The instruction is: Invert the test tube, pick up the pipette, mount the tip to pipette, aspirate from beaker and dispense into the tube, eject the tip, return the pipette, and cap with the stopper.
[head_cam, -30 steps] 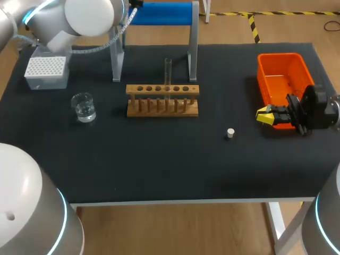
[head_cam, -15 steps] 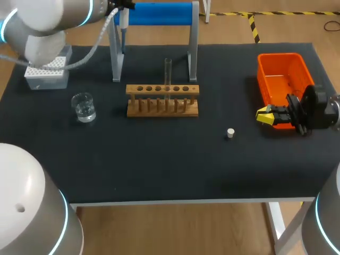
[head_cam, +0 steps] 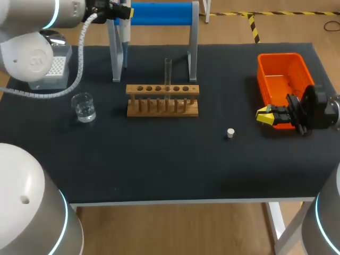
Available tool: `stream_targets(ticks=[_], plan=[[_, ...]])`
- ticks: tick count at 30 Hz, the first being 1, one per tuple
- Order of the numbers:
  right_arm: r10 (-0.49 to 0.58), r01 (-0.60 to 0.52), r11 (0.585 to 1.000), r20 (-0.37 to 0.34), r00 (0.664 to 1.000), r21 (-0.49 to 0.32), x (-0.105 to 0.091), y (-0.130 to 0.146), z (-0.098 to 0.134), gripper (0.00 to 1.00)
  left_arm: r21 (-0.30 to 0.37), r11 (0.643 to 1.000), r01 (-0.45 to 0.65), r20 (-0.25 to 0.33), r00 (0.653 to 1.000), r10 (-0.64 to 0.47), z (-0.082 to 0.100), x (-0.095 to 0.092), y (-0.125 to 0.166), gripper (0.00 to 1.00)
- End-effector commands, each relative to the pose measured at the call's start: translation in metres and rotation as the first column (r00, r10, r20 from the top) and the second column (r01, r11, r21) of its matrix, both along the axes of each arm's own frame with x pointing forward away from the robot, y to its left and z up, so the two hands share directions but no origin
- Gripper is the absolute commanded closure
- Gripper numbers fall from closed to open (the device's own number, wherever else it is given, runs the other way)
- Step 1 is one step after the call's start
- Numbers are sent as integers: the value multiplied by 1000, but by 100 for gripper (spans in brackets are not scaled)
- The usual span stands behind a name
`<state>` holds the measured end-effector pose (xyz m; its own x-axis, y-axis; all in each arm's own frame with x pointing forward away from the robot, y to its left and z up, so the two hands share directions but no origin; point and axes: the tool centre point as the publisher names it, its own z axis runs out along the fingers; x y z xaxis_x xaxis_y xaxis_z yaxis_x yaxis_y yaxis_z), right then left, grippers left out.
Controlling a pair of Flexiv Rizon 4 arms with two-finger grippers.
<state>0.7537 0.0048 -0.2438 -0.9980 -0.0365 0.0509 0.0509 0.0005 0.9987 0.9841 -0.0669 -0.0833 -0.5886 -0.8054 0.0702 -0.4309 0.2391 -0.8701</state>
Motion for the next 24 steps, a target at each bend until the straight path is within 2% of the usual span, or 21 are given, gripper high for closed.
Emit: stream_targets(ticks=[1, 12, 19, 24], plan=[[0, 0, 1000, 0, 1000, -1, -1, 0, 0, 100, -66, 989, 133, -32, 990, -136, 3, -4, 11, 100], [0, 0, 1000, 0, 1000, -1, -1, 0, 0, 100, -66, 989, 133, -32, 990, -136, 3, -4, 11, 100], [0, 0, 1000, 0, 1000, -1, -1, 0, 0, 100, -146, 935, 325, 29, 946, -324, 25, -44, 1, 100], [0, 0, 1000, 0, 1000, -1, -1, 0, 0, 100, -166, 888, 429, 64, 903, -424, 36, -72, -7, 100]])
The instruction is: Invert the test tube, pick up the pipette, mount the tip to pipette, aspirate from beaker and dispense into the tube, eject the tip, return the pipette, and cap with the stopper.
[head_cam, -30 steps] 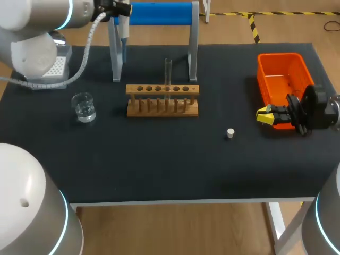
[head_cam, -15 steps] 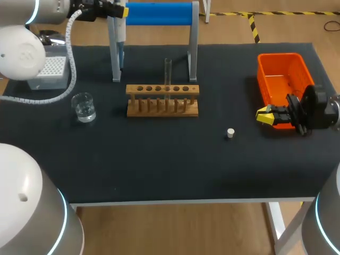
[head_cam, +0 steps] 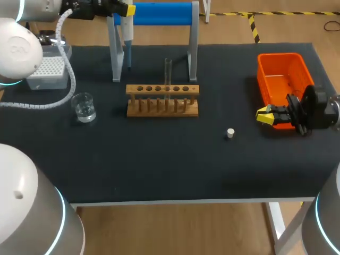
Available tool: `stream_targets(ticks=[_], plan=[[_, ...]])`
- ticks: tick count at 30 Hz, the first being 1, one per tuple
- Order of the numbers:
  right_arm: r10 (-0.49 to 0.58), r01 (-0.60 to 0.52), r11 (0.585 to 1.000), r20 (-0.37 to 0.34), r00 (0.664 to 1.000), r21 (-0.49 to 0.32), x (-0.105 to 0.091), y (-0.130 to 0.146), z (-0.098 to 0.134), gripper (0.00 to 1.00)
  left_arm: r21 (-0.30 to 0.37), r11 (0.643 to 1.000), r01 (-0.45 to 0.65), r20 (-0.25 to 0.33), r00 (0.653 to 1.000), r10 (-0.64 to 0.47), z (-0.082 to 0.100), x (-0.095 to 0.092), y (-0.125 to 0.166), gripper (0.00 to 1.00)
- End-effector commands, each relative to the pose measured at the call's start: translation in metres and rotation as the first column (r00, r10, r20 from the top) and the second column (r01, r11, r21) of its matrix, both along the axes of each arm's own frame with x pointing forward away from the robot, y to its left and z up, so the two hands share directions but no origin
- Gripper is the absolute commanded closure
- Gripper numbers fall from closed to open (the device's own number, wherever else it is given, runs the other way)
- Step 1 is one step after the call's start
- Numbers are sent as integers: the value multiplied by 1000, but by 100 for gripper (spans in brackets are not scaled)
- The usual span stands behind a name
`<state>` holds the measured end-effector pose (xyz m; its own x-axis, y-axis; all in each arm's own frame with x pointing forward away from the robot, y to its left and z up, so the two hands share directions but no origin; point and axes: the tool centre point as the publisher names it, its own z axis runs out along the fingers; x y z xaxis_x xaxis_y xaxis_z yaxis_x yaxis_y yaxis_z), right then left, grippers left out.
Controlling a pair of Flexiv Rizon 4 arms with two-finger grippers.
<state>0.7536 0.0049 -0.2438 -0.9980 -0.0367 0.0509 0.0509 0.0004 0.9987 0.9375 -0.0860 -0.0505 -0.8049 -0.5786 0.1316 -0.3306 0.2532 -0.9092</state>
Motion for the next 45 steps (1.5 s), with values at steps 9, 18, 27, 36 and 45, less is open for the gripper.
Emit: stream_targets(ticks=[9, 18, 27, 36, 45], plan=[[0, 0, 1000, 1, 1000, -1, -1, 0, 0, 100, -93, 938, 333, 20, 943, -333, 7, -71, -14, 100], [0, 0, 1000, 1, 1000, -1, -1, 0, 0, 100, -91, 927, 364, 86, 930, -357, 7, -96, -30, 100], [0, 0, 1000, 1, 1000, -1, -1, 0, 0, 100, -65, 948, 313, 161, 940, -299, 12, -112, -44, 100], [0, 0, 1000, 1, 1000, -1, -1, 0, 0, 100, -29, 948, 317, 191, 933, -306, 29, -120, -67, 100], [0, 0, 1000, 1, 1000, -1, -1, 0, 0, 100, -20, 944, 330, 214, 924, -318, 55, -119, -92, 100]])
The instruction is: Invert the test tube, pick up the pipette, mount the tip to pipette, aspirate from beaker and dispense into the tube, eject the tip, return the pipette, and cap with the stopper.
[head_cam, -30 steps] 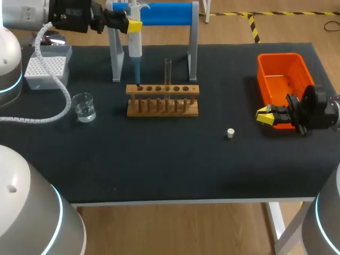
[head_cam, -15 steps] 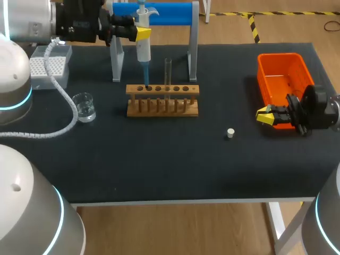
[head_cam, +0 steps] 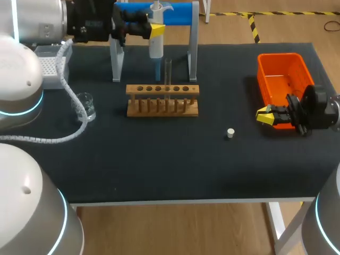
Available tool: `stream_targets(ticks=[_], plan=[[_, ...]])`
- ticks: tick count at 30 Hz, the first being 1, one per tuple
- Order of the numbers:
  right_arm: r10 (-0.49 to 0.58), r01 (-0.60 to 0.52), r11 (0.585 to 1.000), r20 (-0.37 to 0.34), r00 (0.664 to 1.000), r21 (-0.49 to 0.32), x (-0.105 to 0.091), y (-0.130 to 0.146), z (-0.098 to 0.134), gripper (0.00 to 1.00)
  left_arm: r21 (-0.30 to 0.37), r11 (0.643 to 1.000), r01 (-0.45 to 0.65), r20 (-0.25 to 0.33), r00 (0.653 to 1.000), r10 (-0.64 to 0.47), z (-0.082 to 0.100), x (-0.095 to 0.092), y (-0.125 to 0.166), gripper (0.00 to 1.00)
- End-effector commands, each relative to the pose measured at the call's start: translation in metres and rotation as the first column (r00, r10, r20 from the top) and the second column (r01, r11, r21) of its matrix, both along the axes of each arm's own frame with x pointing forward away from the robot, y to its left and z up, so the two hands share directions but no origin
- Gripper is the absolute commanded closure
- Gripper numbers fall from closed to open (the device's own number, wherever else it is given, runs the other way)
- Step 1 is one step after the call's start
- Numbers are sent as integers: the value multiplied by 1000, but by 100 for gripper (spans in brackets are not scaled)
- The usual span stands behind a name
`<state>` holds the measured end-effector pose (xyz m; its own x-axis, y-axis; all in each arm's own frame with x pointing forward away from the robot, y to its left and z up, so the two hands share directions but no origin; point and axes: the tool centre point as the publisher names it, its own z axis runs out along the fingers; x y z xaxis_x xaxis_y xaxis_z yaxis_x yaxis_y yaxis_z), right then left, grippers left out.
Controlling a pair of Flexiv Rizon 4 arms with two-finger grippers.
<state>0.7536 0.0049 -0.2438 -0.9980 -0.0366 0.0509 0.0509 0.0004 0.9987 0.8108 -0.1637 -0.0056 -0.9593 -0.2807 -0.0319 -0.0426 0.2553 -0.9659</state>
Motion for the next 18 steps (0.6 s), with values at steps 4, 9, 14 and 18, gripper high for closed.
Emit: stream_targets(ticks=[4, 9, 14, 18], plan=[[0, 0, 1000, 0, 1000, -1, -1, 0, 0, 100, -2, 1000, 10, 6, 1000, -10, 16, 8, -25, 100], [0, 0, 1000, 0, 1000, -1, -1, 0, 0, 100, -13, 999, 31, 9, 999, -31, 19, 6, -39, 100], [0, 0, 1000, 0, 1000, -1, -1, 0, 0, 100, -11, 998, 56, 13, 998, -56, 22, 4, -50, 100], [0, 0, 1000, 0, 1000, -1, -1, 0, 0, 100, -13, 997, 75, 13, 997, -75, 23, 4, -56, 100]])
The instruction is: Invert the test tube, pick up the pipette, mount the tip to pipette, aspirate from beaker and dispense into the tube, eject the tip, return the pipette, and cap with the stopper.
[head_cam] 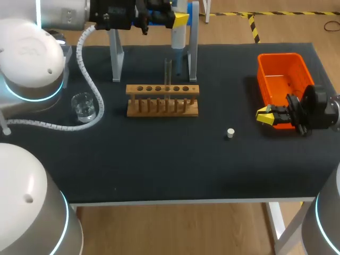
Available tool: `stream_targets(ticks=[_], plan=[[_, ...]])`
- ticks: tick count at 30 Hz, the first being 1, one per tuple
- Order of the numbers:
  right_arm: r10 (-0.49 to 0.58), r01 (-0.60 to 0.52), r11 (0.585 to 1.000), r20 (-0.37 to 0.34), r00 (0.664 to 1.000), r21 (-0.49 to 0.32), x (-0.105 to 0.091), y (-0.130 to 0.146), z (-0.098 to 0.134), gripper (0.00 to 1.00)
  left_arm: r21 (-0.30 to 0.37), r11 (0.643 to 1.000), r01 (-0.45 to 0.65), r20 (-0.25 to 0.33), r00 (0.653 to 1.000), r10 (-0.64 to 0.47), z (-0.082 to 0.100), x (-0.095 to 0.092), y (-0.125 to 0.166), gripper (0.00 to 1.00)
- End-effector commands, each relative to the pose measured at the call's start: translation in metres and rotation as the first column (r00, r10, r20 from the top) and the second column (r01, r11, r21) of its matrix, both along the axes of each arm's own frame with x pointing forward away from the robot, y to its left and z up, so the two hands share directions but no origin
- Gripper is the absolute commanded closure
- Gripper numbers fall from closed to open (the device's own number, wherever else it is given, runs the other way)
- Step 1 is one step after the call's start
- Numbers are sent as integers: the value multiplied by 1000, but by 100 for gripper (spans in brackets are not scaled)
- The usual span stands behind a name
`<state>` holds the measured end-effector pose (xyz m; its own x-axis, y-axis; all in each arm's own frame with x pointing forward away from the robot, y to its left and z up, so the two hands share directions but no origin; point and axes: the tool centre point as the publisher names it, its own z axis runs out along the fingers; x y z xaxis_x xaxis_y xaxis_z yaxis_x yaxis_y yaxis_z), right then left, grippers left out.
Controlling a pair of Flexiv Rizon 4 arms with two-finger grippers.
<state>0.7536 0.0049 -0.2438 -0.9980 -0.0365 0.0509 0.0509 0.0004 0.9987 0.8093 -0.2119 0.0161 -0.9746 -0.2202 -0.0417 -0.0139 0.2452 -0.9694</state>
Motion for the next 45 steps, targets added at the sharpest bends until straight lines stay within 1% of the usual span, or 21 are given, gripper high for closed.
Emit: stream_targets(ticks=[1, 18, 32, 45], plan=[[0, 0, 1000, 0, 1000, -1, -1, 0, 0, 100, -1, 1000, 17, -3, 1000, -17, 1, 5, -10, 100], [0, 0, 1000, 0, 1000, -1, -1, 0, 0, 100, 2, 999, 53, -18, 998, -53, -2, 6, -22, 100], [0, 0, 1000, 0, 1000, -1, -1, 0, 0, 100, 5, 998, 58, -31, 998, -57, -7, 6, -22, 100], [0, 0, 1000, 0, 1000, -1, -1, 0, 0, 100, 19, 997, 69, -28, 997, -69, -10, 3, -22, 100]])
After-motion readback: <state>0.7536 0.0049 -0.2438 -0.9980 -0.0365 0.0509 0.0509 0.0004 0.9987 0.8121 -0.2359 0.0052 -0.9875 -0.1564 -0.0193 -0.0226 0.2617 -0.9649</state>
